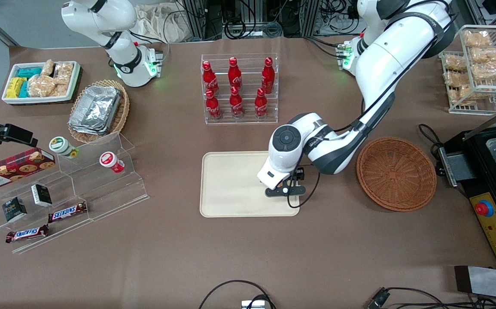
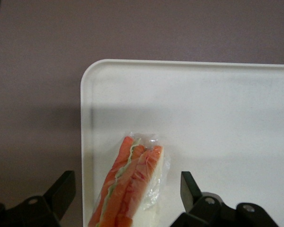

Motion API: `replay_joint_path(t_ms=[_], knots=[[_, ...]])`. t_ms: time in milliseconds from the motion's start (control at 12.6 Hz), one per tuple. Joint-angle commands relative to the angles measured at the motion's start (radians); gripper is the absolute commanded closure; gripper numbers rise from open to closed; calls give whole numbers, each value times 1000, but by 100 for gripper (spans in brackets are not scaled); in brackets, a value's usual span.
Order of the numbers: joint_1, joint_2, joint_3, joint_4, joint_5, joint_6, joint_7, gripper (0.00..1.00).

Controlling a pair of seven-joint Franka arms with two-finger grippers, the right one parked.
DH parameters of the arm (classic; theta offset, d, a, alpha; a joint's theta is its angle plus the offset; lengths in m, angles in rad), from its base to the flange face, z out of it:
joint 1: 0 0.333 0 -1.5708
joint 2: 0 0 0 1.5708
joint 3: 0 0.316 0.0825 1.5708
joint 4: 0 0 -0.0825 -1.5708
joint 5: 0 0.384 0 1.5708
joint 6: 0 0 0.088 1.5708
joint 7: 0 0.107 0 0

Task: Place sandwich from basket to tray
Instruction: 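Lower the sandwich onto the tray and open the left gripper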

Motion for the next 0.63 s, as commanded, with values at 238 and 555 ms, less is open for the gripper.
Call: replay_joint_path(t_ms=[238,555], knots=[[16,-52,-4,160,-42,-202,-16,0],[55,-95,-6,286,-89,-322,-2,0]])
